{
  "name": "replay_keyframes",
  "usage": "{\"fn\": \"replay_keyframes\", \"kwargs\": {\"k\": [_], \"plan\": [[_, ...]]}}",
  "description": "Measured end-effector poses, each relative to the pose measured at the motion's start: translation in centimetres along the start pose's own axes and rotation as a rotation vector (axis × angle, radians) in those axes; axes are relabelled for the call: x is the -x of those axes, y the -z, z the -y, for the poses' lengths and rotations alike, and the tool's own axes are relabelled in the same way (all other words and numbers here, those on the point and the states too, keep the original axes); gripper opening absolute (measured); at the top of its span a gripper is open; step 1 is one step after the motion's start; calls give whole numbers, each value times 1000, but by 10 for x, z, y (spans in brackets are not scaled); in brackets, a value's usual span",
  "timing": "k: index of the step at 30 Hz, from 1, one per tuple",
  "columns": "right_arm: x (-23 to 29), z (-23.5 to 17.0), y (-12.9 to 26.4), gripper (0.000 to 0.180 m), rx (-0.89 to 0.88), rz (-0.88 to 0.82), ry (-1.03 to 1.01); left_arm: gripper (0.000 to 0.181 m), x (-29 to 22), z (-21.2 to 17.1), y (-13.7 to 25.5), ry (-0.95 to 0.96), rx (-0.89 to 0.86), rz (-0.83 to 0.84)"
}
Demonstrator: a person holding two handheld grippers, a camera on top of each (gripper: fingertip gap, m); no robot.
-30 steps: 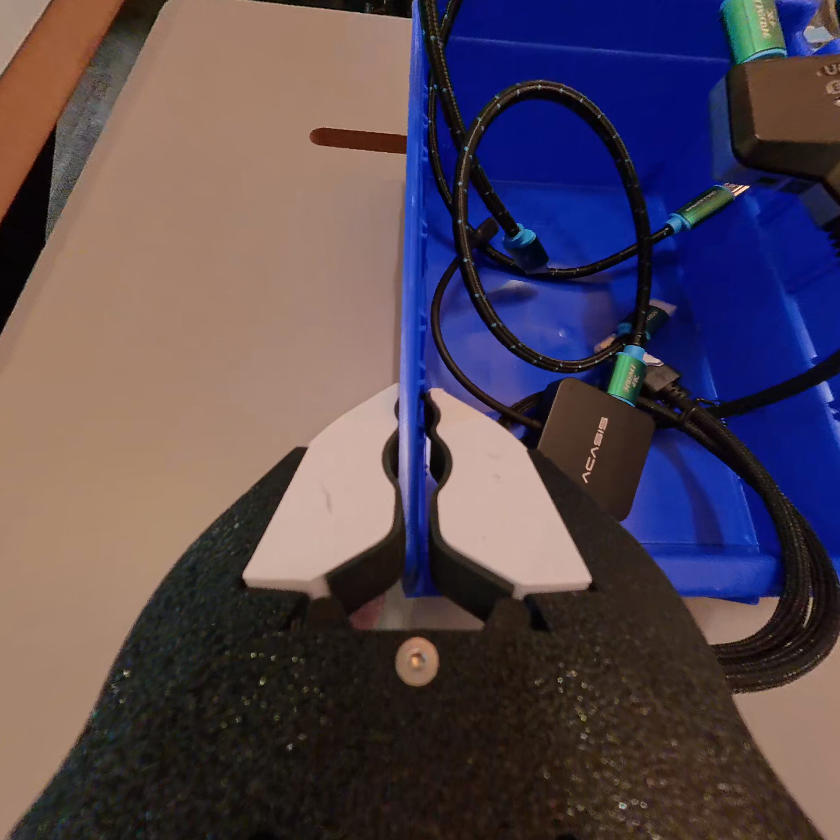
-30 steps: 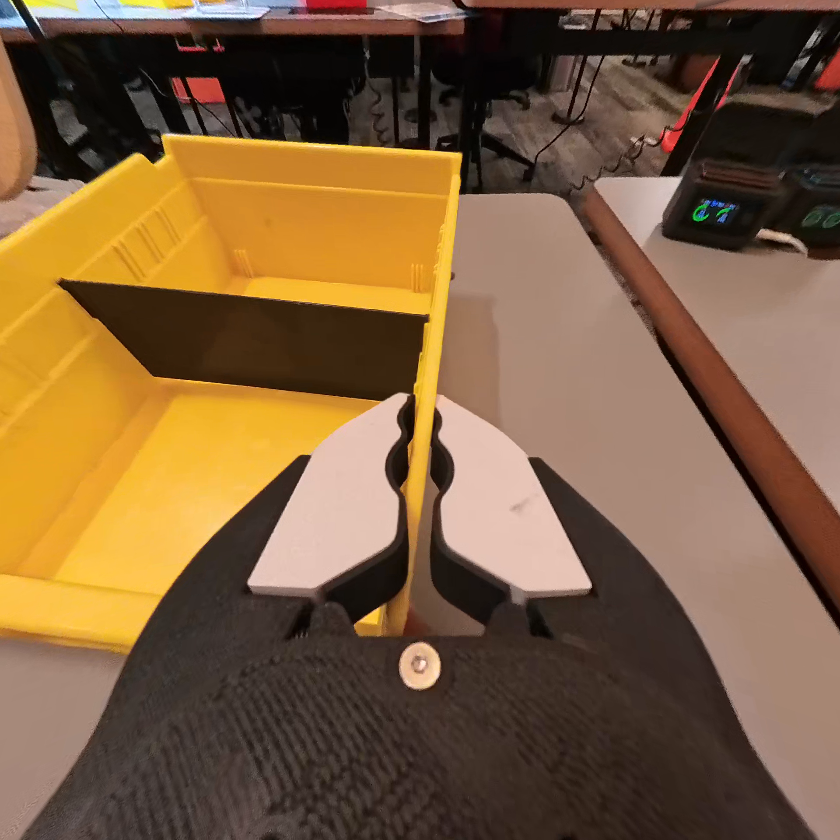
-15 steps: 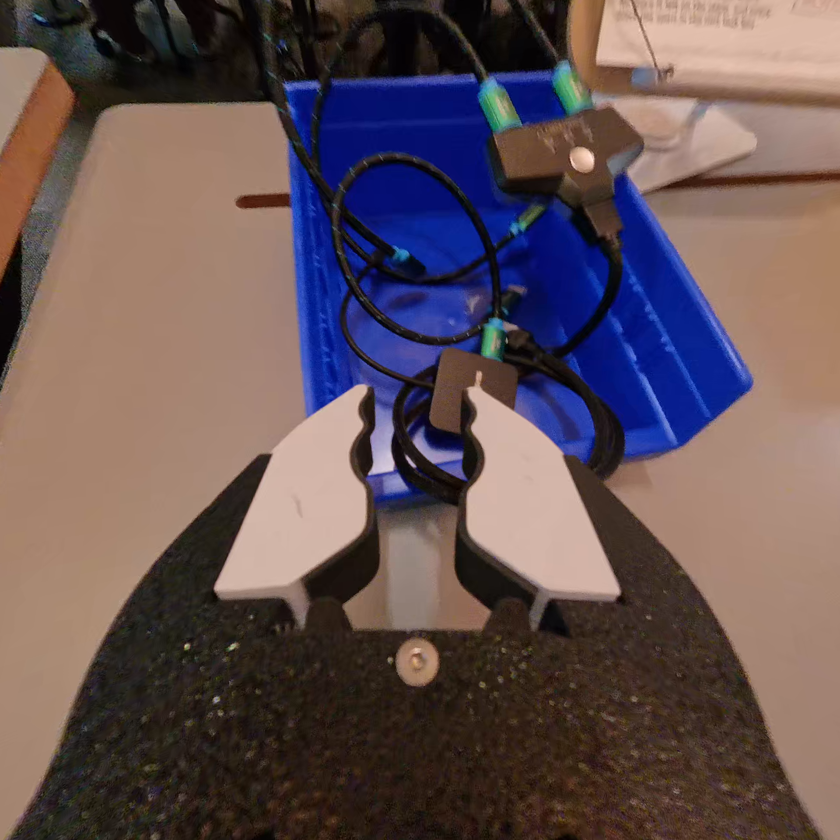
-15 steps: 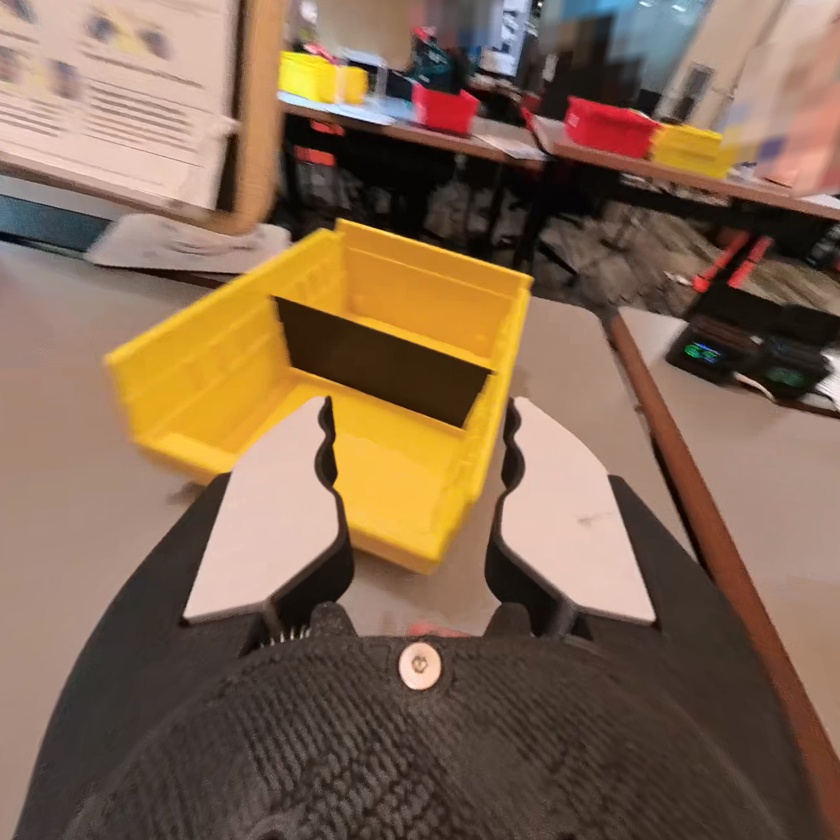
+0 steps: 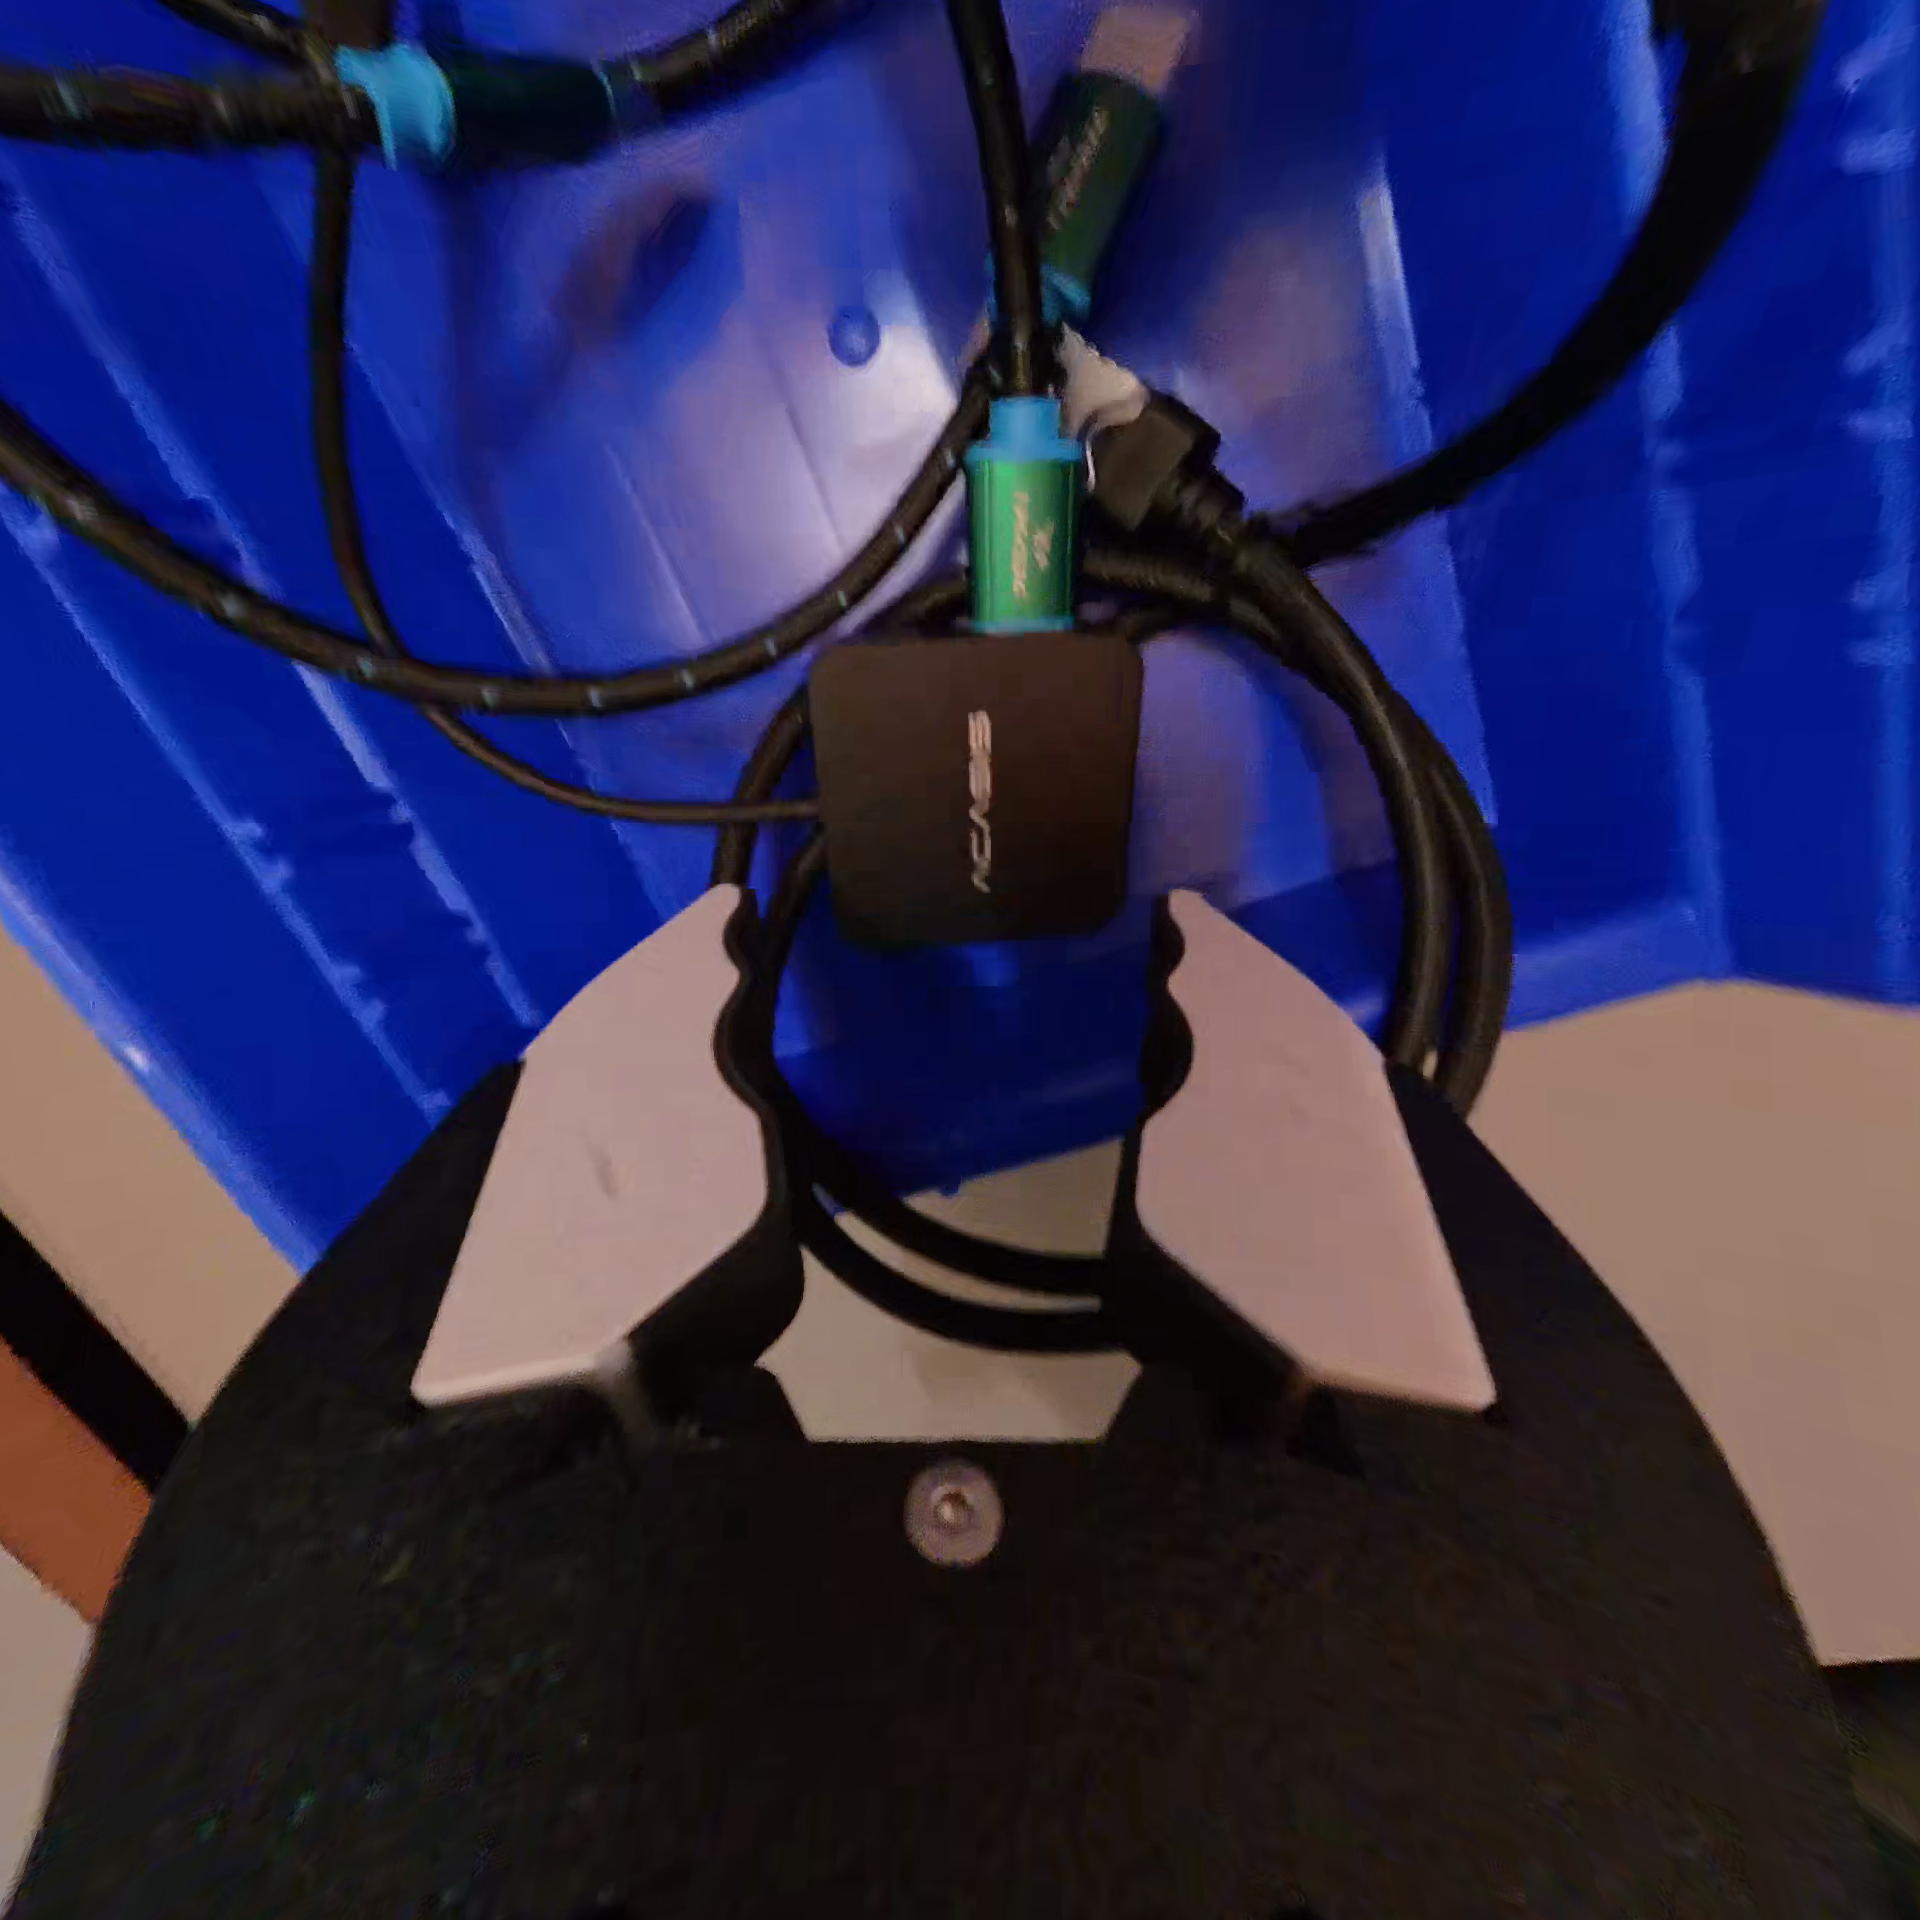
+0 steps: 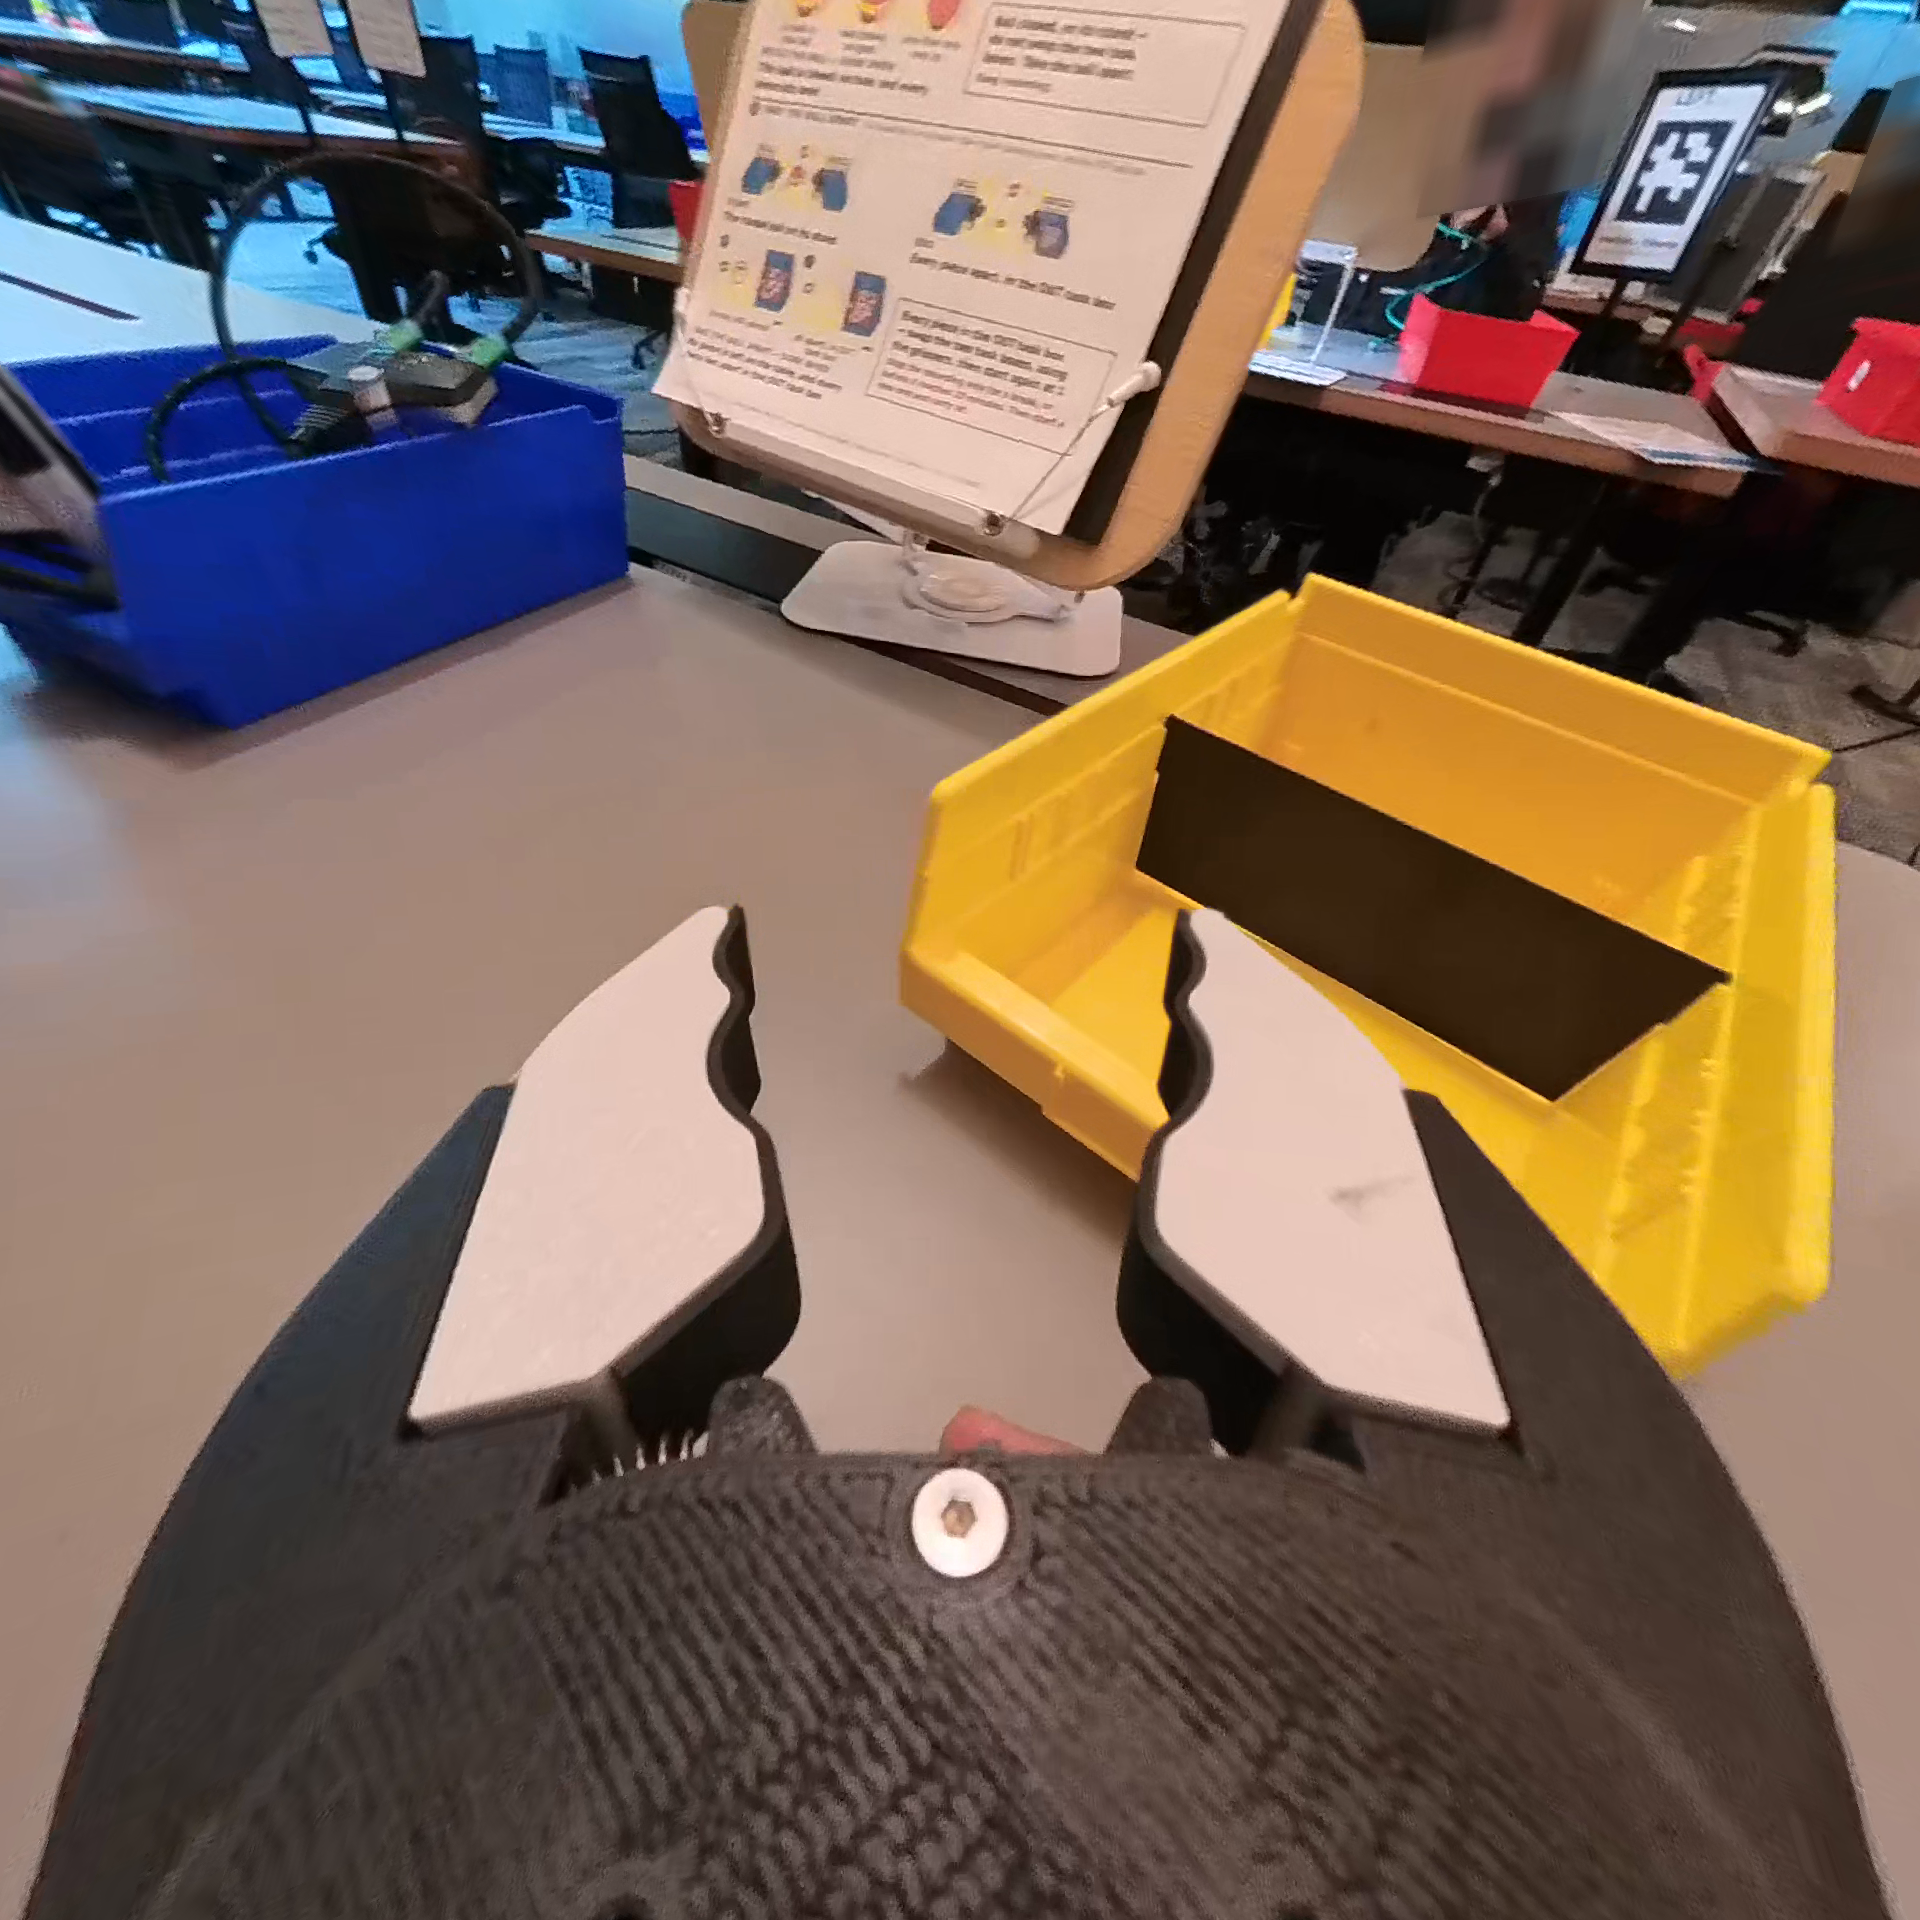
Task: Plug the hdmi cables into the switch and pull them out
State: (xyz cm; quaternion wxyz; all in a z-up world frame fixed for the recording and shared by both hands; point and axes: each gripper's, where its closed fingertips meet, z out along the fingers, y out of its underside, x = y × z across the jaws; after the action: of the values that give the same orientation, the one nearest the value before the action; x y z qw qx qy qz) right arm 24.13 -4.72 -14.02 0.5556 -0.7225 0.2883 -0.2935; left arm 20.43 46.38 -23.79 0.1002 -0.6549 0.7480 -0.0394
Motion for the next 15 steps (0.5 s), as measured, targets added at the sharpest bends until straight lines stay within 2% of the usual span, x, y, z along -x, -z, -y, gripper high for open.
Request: {"fn": "replay_keyframes", "kwargs": {"k": [1,8,10,12,15], "plan": [[3,0,0,76,2,3,18,69,1,4,-3,-21,14,17],[8,-4,6,75,18,21,34,77,-7,8,-27,-47,173,66],[6,-5,8,74,17,19,25,65,-8,13,-29,-40,153,87],[4,-6,8,73,20,17,20,65,-9,14,-31,-35,136,89],[2,-5,9,71,19,11,26,65,-6,15,-29,-124,105,87]]}}
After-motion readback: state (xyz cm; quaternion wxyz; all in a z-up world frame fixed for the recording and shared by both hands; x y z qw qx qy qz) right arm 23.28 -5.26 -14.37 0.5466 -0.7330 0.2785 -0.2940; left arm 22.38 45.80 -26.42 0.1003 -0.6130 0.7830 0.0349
